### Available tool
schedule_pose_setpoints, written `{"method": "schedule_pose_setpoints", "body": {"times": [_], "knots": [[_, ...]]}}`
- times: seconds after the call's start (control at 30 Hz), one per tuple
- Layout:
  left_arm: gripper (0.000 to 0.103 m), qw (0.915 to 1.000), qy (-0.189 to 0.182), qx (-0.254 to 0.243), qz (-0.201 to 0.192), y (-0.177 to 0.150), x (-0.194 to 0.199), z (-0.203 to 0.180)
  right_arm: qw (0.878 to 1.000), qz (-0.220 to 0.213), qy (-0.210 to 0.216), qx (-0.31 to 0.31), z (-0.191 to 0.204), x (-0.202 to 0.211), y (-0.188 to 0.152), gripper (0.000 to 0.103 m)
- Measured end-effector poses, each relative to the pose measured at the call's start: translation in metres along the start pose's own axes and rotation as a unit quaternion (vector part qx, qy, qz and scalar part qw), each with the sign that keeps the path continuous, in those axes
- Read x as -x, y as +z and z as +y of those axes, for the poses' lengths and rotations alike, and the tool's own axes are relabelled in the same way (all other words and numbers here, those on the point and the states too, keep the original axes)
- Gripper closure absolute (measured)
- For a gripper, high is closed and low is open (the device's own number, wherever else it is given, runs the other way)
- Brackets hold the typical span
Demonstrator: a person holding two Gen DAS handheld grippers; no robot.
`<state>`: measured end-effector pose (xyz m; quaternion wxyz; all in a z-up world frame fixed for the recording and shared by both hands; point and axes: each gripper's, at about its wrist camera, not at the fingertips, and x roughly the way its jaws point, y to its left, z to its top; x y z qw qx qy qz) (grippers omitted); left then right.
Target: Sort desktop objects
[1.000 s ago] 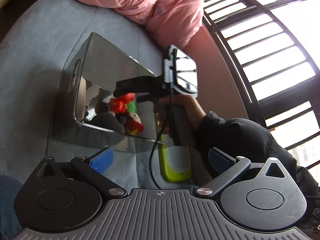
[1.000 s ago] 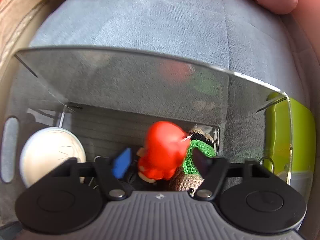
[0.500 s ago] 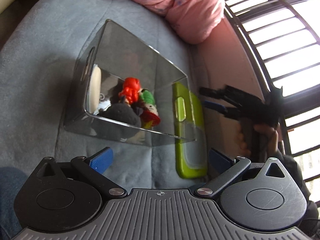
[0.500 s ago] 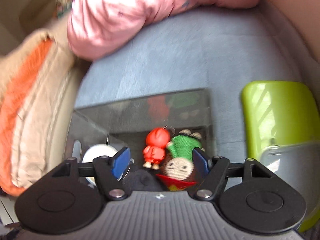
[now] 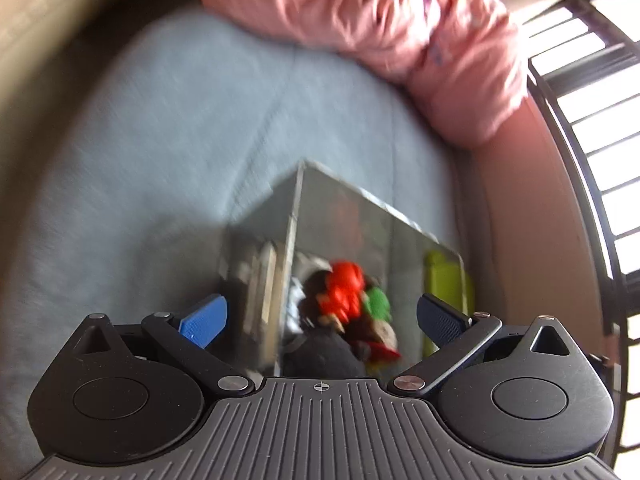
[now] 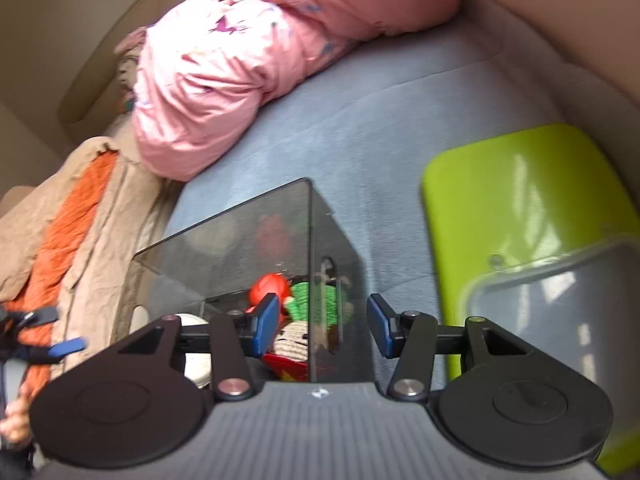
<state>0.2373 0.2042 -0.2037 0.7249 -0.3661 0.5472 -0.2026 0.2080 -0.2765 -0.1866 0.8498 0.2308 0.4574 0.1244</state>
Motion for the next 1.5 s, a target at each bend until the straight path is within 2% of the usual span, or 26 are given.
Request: {"method": "schedule_pose_setpoints", "body": {"times": [0.03,0.17,0.27,0.33,0.4,0.47,0.5,0.53,0.57,0.6,0.63,0.67,0.7,0.87,0.9,0.93,1.07,1.23,1.37,1.4,1.43,1.5], "knots": [[0.000,1.0000,0.001,0.004,0.003,0.009,-0.003,0.003,1.000,0.004,0.008,-0.004,-0.003,-0.004,0.001,0.051],[0.000,0.9986,-0.045,0.025,0.009,0.025,-0.016,0.018,0.998,0.016,0.055,-0.036,-0.022,-0.014,0.004,0.051],[0.000,0.9947,-0.083,0.044,0.041,0.033,-0.034,0.030,0.996,0.020,0.081,-0.044,-0.035,-0.018,0.004,0.050],[0.000,0.9927,-0.093,0.054,0.053,0.034,-0.045,0.037,0.994,0.024,0.095,-0.049,-0.042,-0.023,0.004,0.050],[0.000,0.9929,-0.095,0.058,0.043,0.036,-0.050,0.038,0.992,0.030,0.111,-0.057,-0.048,-0.028,0.005,0.050],[0.002,0.9936,-0.094,0.060,0.015,0.037,-0.048,0.036,0.991,0.041,0.114,-0.064,-0.049,-0.036,0.007,0.050],[0.015,0.9954,-0.073,0.062,0.008,0.037,-0.048,0.034,0.990,0.047,0.114,-0.065,-0.049,-0.040,0.007,0.050],[0.040,0.9970,-0.041,0.065,0.008,0.037,-0.050,0.031,0.990,0.049,0.116,-0.066,-0.047,-0.044,0.008,0.050],[0.052,0.9975,-0.019,0.068,0.008,0.036,-0.050,0.029,0.989,0.051,0.119,-0.067,-0.045,-0.048,0.008,0.051],[0.059,0.9975,-0.004,0.070,0.007,0.035,-0.051,0.028,0.989,0.053,0.120,-0.068,-0.043,-0.052,0.009,0.056],[0.061,0.9973,0.012,0.072,0.007,0.034,-0.051,0.027,0.990,0.055,0.113,-0.070,-0.040,-0.056,0.010,0.063],[0.065,0.9968,0.019,0.077,0.006,0.032,-0.050,0.027,0.990,0.058,0.104,-0.072,-0.036,-0.059,0.010,0.079],[0.070,0.9965,0.021,0.081,0.003,0.028,-0.048,0.028,0.992,0.059,0.087,-0.074,-0.033,-0.062,0.010,0.085],[0.070,0.9982,0.032,0.050,-0.008,-0.001,-0.035,0.015,0.997,0.052,0.028,-0.047,-0.013,-0.049,-0.006,0.088],[0.066,0.9984,0.035,0.042,-0.009,-0.007,-0.031,0.011,0.997,0.055,0.019,-0.042,-0.010,-0.044,-0.012,0.088],[0.061,0.9986,0.039,0.034,-0.010,-0.015,-0.026,0.008,0.997,0.058,0.014,-0.043,-0.008,-0.038,-0.019,0.088],[0.056,0.9985,0.053,0.005,-0.014,-0.049,-0.007,0.000,0.997,0.058,0.015,-0.043,0.000,-0.005,-0.058,0.088],[0.055,0.9978,0.062,0.023,-0.002,-0.080,-0.011,0.013,0.997,0.050,0.005,-0.059,0.001,0.024,-0.102,0.088],[0.055,0.9974,0.050,0.049,-0.013,-0.092,-0.001,0.020,0.997,0.049,-0.001,-0.059,-0.003,0.026,-0.114,0.088],[0.051,0.9970,0.050,0.057,-0.016,-0.094,0.005,0.020,0.997,0.052,-0.004,-0.054,-0.002,0.027,-0.113,0.088],[0.046,0.9966,0.049,0.061,-0.023,-0.096,0.014,0.019,0.997,0.056,-0.006,-0.053,0.000,0.029,-0.112,0.087],[0.038,0.9958,0.052,0.064,-0.041,-0.105,0.036,0.011,0.997,0.037,-0.007,-0.063,0.003,0.049,-0.110,0.072]]}}
